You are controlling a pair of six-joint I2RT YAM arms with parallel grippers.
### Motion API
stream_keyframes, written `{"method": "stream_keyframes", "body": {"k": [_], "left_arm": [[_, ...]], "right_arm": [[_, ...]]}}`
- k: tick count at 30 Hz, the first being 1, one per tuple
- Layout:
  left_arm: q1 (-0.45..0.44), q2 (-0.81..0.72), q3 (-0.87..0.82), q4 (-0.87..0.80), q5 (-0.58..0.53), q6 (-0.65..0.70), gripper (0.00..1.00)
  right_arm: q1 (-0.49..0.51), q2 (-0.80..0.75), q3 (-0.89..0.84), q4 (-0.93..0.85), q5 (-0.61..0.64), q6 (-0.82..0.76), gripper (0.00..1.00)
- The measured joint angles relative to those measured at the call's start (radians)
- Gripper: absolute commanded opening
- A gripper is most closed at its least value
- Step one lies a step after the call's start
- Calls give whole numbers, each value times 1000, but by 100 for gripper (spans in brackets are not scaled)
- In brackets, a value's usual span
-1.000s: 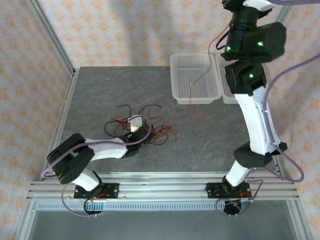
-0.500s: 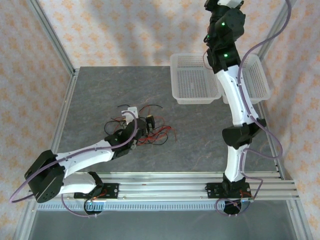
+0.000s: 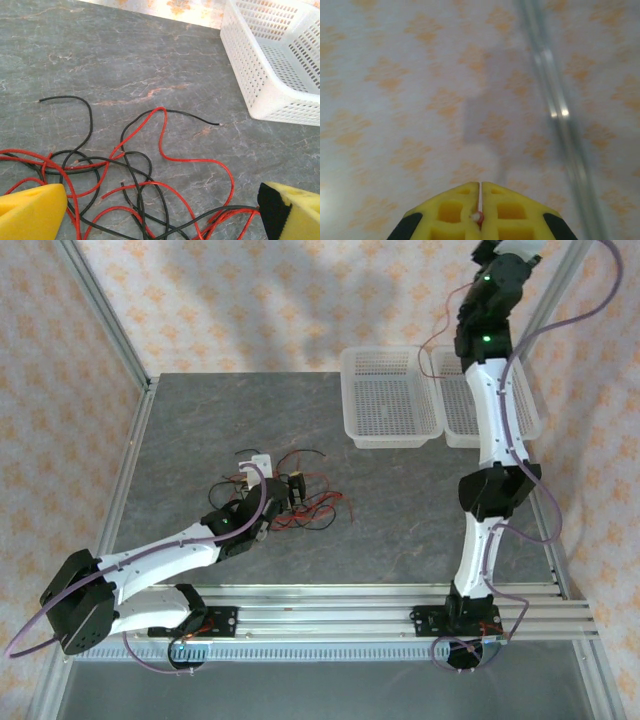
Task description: Untangle the cables
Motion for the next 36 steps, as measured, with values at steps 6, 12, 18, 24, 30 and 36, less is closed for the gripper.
{"method": "stream_keyframes", "body": {"k": [6, 12, 18, 24, 30, 36], "left_arm": [[0, 0, 2, -12, 0, -1, 99], [0, 0, 12, -32, -4, -1, 99], [0, -9, 26, -58, -8, -1, 99], [0, -15, 41, -67, -7, -1, 99], [0, -15, 64, -110, -7, -2, 98], [0, -10, 133, -166, -7, -6, 98]], "right_arm": [[-45, -2, -35, 13, 62, 5, 0], [-39, -40, -126, -12, 89, 17, 0], [-40, -177, -444, -26, 91, 86, 0], [-40, -255, -782, 7, 92, 160, 0], [-45, -198, -781, -179, 124, 262, 0], [-78, 51, -463, -488, 62, 332, 0]]}}
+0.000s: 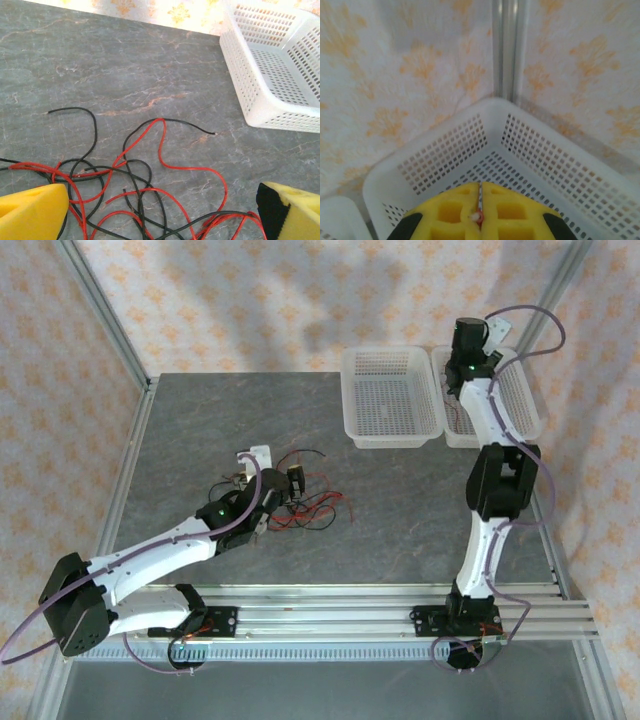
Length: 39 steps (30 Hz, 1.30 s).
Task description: Untangle the cables
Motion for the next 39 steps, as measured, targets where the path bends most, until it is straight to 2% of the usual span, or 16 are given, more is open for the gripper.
{"method": "stream_keyframes", "body": {"k": [3, 7, 13, 15, 17, 23, 34, 39], "left_arm": [[0, 5, 21, -26, 0, -15, 98], [0, 5, 35, -62, 0, -27, 98], [0, 19, 69, -119, 0, -48, 98], [0, 34, 89, -146, 0, -58, 98], [0, 54, 115, -175, 0, -71, 98], [13, 121, 181, -275, 1, -121, 98], [111, 190, 201, -345, 74, -137, 97], [170, 269, 234, -341, 141, -94, 91]], "right_arm": [[-17, 128, 136, -146, -65, 17, 0], [-42, 237, 216, -294, -171, 37, 11], [-77, 267, 218, -406, -294, 57, 46], [-82, 265, 218, -413, -319, 57, 65], [-82, 261, 219, -420, -341, 54, 77], [-79, 192, 219, -455, -378, 38, 100], [-79, -179, 114, -449, -389, 31, 100], [-79, -374, -77, -409, -430, 33, 97]]}}
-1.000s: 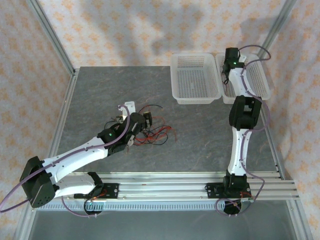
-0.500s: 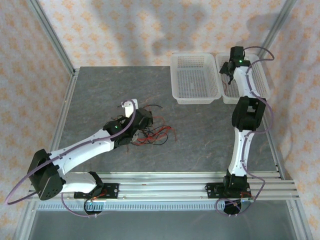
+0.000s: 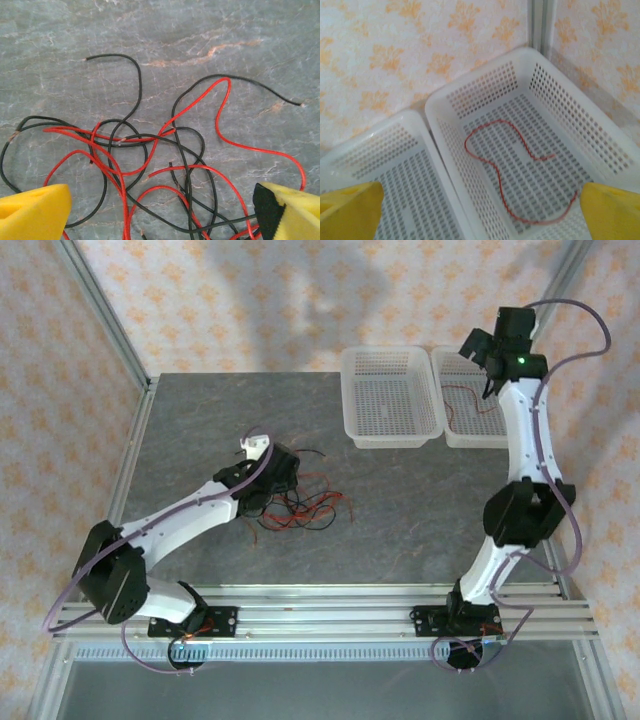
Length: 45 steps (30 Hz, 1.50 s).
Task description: Untangle the cables
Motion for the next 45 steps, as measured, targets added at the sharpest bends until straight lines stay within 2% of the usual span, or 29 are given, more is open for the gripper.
{"method": "stream_keyframes", "body": {"k": [5, 12, 20, 27, 33, 37, 38, 45], "left_arm": [[68, 114, 66, 30, 83, 90, 80], [120, 297, 182, 89, 178, 205, 78], [169, 473, 288, 123, 204, 273, 68], [193, 571, 341, 148, 204, 310, 59], [193, 601, 346, 167, 209, 330, 35], [193, 600, 347, 195, 217, 330, 4], [193, 599, 347, 196, 219, 332, 0], [193, 504, 345, 194, 219, 332, 0]], "right_arm": [[9, -248, -283, 69, -47, 19, 91], [86, -527, -588, 135, -77, 63, 86], [103, -662, -801, 156, -98, 112, 82], [103, -723, -900, 159, -98, 134, 80], [103, -728, -910, 162, -103, 148, 78], [103, -732, -918, 167, -114, 156, 75], [103, -735, -925, 170, -121, 157, 75], [109, -760, -1015, 207, -236, 180, 76]]}}
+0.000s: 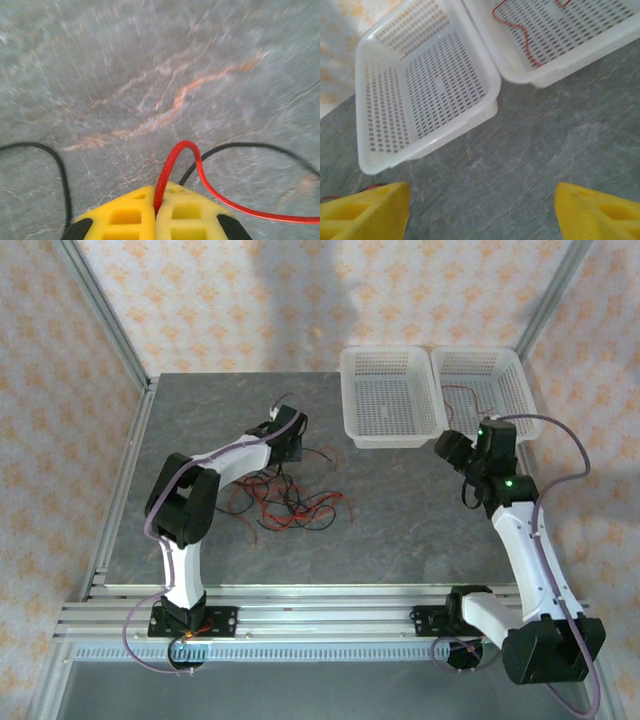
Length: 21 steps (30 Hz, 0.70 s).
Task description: Untangle the cables
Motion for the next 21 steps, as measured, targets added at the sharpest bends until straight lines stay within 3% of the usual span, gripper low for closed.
{"method": "stream_keyframes", "body": {"k": [8, 16, 21], "left_arm": [[-16, -216, 26, -34, 6, -8, 0], [-73, -270, 126, -135, 2, -8, 0], [-101, -280, 214, -197, -2, -12, 0]], "right_arm": [[90, -42, -156, 188, -248, 87, 76], [388, 73, -168, 385, -273, 167, 75], [510, 190, -176, 508, -257, 216, 74]]}}
